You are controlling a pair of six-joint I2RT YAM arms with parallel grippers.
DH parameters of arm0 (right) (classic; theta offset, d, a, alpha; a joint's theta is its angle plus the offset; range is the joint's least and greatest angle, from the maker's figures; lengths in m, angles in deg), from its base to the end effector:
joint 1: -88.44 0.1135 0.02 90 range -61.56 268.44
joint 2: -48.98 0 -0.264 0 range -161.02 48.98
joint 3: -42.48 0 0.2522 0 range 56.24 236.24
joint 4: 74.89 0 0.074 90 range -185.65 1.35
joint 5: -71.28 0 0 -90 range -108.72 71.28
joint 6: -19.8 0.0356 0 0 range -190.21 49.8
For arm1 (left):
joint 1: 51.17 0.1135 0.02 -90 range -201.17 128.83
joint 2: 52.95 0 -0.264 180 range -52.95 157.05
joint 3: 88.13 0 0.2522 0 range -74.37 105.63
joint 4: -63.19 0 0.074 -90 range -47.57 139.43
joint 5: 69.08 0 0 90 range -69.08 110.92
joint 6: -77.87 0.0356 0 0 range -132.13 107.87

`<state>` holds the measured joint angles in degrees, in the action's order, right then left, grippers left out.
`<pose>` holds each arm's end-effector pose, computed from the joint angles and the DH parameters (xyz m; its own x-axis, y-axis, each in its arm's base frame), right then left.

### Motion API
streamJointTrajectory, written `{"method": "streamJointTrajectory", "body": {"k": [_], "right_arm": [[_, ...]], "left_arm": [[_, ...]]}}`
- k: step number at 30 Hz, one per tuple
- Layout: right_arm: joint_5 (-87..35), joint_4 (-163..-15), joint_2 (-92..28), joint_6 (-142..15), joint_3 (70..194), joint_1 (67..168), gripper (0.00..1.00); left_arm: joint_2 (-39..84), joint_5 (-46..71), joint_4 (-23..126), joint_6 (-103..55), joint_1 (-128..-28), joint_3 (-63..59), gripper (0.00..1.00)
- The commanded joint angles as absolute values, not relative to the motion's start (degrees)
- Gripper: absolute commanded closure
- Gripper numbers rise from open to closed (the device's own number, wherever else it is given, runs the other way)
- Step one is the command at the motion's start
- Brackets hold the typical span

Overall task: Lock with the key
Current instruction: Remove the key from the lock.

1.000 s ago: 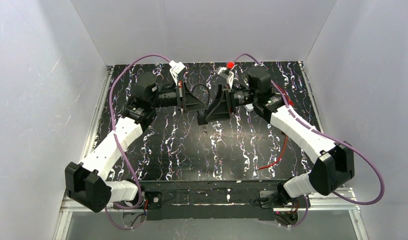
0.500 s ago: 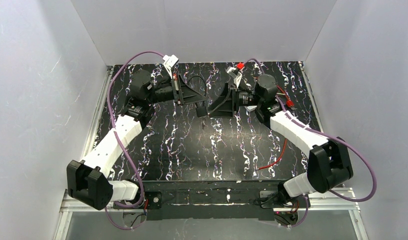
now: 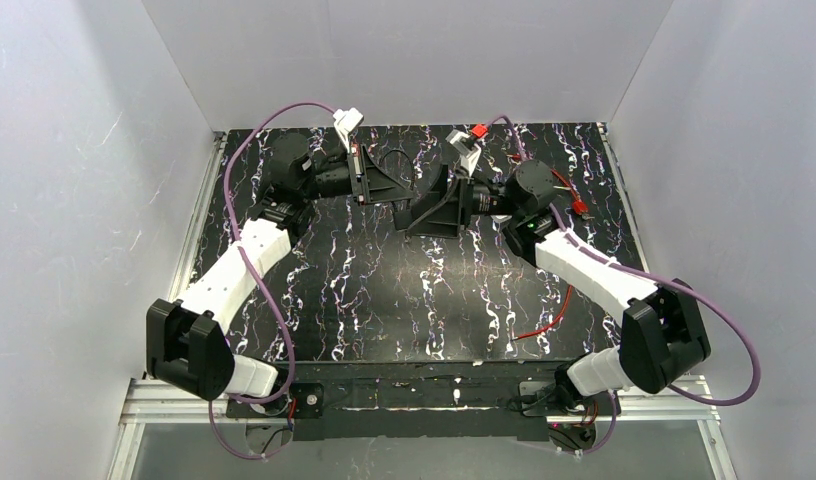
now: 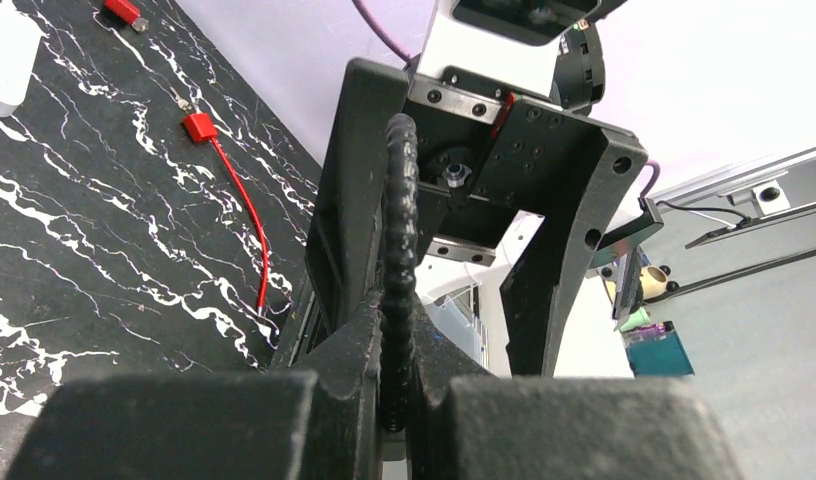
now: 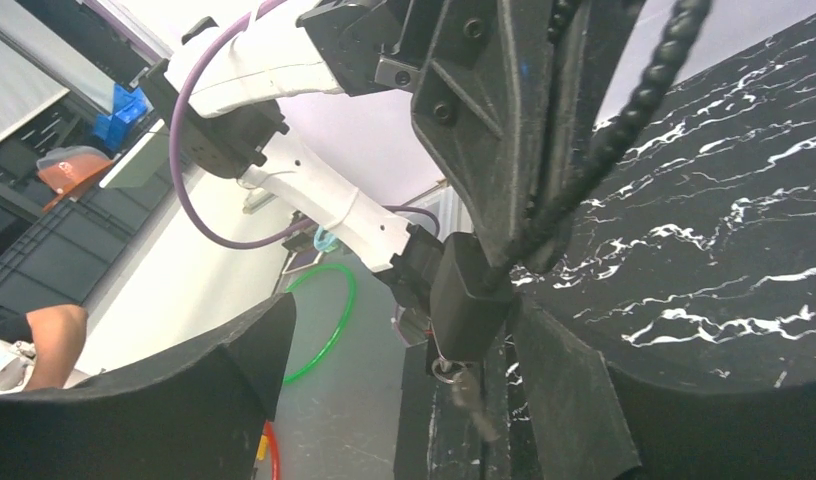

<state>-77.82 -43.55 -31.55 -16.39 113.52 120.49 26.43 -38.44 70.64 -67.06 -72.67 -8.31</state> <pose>0.2474 0.1909 0.3667 -0.5785 0.1268 -0.8058 -0.8141 -0.1519 0.5605 0.2817 -0.1439 0.3876 -0.7285 -0.1614 -0.6658 0.6675 0.0518 -0.7428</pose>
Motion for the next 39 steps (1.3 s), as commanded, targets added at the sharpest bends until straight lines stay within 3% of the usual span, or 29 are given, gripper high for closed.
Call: {"method": "streamJointTrajectory", "body": {"k": [1, 7, 17, 25, 26, 28, 29, 32, 39], "right_arm": [[-75.3, -39.7, -32.7, -15.0, 114.9, 121.3, 0.22], [-74.6, -35.3, -35.4, -11.8, 116.1, 122.0, 0.40], [-73.6, -32.6, -35.8, -10.0, 115.1, 122.5, 0.57], [-72.7, -32.8, -35.9, -9.7, 114.1, 122.5, 0.92], [-72.4, -32.8, -35.9, -9.6, 114.0, 122.4, 0.97], [-71.6, -32.5, -36.2, -9.1, 114.3, 122.3, 0.99], [-71.4, -32.3, -36.6, -8.7, 114.7, 122.0, 0.99], [-69.1, -32.6, -38.2, -7.5, 116.8, 120.2, 0.99], [-61.5, -37.3, -43.6, -11.1, 126.0, 117.3, 0.99]], "left_arm": [[26.4, -39.1, 73.0, -67.5, -73.2, -4.6, 1.00], [26.6, -38.7, 73.0, -67.9, -73.9, -4.5, 1.00], [26.7, -38.2, 73.3, -67.6, -74.2, -5.1, 1.00], [27.2, -35.6, 73.5, -67.8, -73.7, -4.3, 0.99], [27.6, -35.6, 73.5, -68.0, -73.5, -4.0, 0.91], [28.1, -35.0, 73.5, -68.2, -72.3, -3.3, 0.58], [28.2, -34.1, 73.5, -68.1, -71.5, -3.1, 0.47], [27.7, -31.0, 73.5, -67.3, -68.1, -3.1, 0.27], [26.2, -26.9, 73.9, -64.9, -65.0, -6.8, 0.25]]}}
